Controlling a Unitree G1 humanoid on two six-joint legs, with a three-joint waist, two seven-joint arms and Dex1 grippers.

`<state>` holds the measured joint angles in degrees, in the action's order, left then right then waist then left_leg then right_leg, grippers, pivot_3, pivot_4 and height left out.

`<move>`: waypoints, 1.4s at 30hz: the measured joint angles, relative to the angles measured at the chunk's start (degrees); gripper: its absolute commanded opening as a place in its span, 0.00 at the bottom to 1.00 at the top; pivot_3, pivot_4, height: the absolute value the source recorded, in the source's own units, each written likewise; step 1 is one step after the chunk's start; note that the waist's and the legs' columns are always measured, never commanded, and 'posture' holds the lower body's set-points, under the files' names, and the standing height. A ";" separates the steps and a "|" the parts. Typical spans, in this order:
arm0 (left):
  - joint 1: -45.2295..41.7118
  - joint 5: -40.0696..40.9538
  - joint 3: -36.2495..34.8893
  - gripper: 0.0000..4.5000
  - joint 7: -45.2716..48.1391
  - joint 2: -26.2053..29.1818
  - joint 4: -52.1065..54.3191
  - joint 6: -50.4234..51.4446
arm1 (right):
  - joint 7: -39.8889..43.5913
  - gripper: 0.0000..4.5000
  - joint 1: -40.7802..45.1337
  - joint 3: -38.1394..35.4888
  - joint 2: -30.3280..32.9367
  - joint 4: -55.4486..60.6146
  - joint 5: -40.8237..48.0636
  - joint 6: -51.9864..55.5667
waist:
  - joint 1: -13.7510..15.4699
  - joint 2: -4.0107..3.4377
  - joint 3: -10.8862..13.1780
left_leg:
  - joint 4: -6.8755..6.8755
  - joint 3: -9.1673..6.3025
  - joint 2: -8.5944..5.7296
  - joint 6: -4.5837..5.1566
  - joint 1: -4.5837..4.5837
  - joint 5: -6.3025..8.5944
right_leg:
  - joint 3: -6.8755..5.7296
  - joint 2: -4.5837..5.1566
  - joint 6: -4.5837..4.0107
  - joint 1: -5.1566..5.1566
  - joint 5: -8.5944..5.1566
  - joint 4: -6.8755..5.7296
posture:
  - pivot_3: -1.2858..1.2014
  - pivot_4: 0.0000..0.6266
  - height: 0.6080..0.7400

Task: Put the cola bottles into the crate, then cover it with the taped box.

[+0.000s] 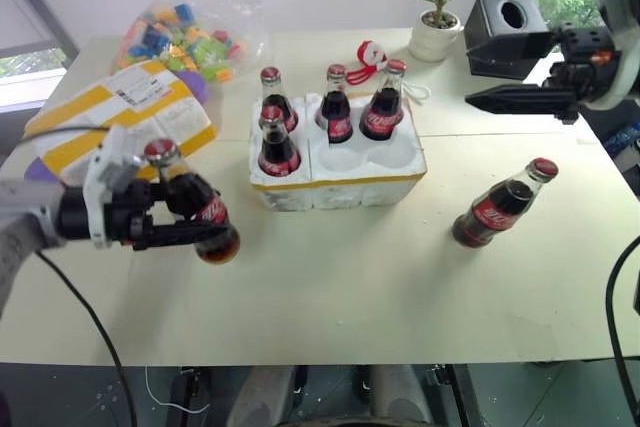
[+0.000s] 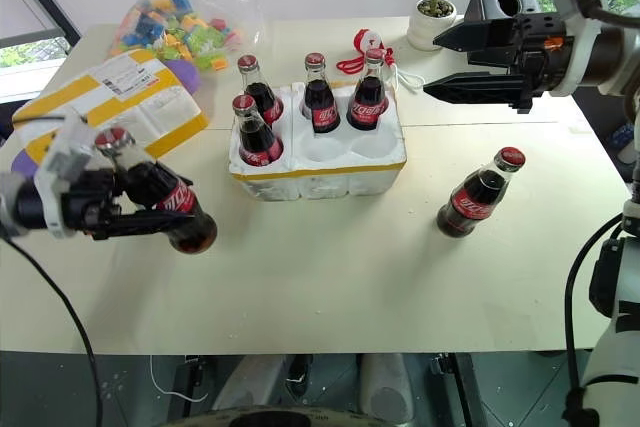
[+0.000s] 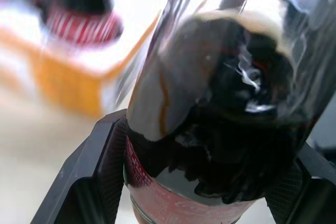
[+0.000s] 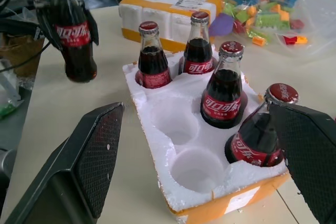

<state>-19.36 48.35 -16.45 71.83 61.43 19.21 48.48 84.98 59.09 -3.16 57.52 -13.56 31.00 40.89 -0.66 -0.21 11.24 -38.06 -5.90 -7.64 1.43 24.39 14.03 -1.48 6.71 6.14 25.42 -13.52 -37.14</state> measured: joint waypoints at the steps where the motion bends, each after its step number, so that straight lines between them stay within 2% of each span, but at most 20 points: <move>1: -1.97 0.53 0.89 0.62 0.99 0.45 -0.09 0.07 | 0.21 1.00 -0.03 -0.02 0.01 0.34 0.21 0.01 | -0.03 -0.01 0.00 | 0.00 0.00 0.00 -0.27 -0.01 -0.16 | 0.00 0.00 0.00 0.00 0.00 -0.01 | 0.52 0.24 0.94; 5: -11.89 0.89 7.90 0.62 3.70 -0.40 -2.83 1.58 | 0.33 1.00 -0.30 -0.35 0.43 1.14 0.72 0.03 | -0.07 0.02 0.01 | 0.01 0.00 0.01 -0.31 0.00 -0.19 | 0.00 -0.02 0.00 0.00 0.00 -0.04 | 0.52 0.24 0.94; 9: -30.10 0.64 14.69 0.62 2.26 -11.54 -10.71 3.25 | -0.86 1.00 -0.73 -0.73 0.35 2.73 1.17 0.21 | 0.91 0.07 0.03 | -0.17 -0.03 -0.04 -0.30 0.01 -0.20 | -0.08 -0.01 0.06 -0.10 0.04 -0.05 | 0.52 0.24 0.94; 12: -34.73 -2.04 17.15 0.62 -1.57 -17.68 -14.34 1.92 | -2.15 1.00 -2.05 -1.87 0.33 4.44 1.90 1.02 | 0.94 0.07 0.02 | -0.15 -0.02 -0.06 -0.26 0.00 -0.18 | -0.05 0.02 0.07 -0.07 0.04 -0.04 | 0.52 0.24 0.94; 15: -34.65 -5.08 18.92 0.62 -5.06 -21.32 -17.00 1.48 | -3.64 1.00 -4.08 -2.94 0.48 5.61 2.52 2.22 | 0.41 0.08 0.03 | -0.08 -0.01 -0.03 -0.30 0.08 -0.20 | -0.04 0.00 0.07 0.05 0.04 -0.06 | 0.52 0.24 0.94; 25: -33.75 -7.77 19.75 0.62 -13.59 -28.48 -15.48 1.34 | -7.22 1.00 -7.43 -6.62 1.60 9.57 4.93 4.67 | 0.02 0.08 0.03 | -0.13 -0.01 -0.04 -0.30 0.06 -0.20 | -0.03 0.02 0.07 -0.01 0.04 -0.05 | 0.52 0.24 0.94; 28: -33.74 -10.36 19.75 0.62 -20.35 -33.35 -14.56 0.57 | -8.60 1.00 -9.14 -7.21 1.69 10.12 5.49 4.97 | 0.55 0.07 0.02 | -0.15 -0.01 -0.05 -0.29 0.04 -0.20 | -0.03 0.03 0.07 -0.06 0.04 -0.04 | 0.52 0.24 0.94; 33: -33.74 -13.10 19.87 0.62 -28.12 -38.07 -13.65 0.02 | -10.13 1.00 -9.82 -7.51 1.67 11.09 6.46 4.97 | 1.36 0.06 0.01 | -0.16 -0.01 -0.05 -0.29 0.00 -0.20 | -0.03 0.03 0.07 -0.08 0.04 -0.05 | 0.52 0.24 0.94; 36: -33.75 -14.15 20.20 0.62 -30.88 -39.10 -12.46 1.09 | -10.82 1.00 -10.28 -7.58 1.67 11.17 6.86 4.97 | 1.43 0.07 -0.01 | -0.17 -0.01 -0.06 -0.29 -0.01 -0.20 | -0.03 0.03 0.08 -0.12 0.04 -0.05 | 0.52 0.24 0.94; 42: -33.81 -14.67 21.13 0.62 -32.90 -37.22 -8.74 6.31 | -12.42 1.00 -11.02 -8.51 1.68 11.20 8.04 5.00 | 1.41 0.05 -0.03 | -0.17 -0.01 -0.06 -0.30 -0.05 -0.20 | -0.03 0.03 0.07 -0.15 0.04 -0.06 | 0.52 0.24 0.94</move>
<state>-53.17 33.69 4.68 38.94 24.21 10.47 54.80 72.56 48.07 -11.68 59.20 -2.36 39.04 45.89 0.75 -0.16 11.21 -38.23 -5.91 -7.70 1.14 24.34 13.82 -1.51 6.74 6.22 25.26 -13.47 -37.20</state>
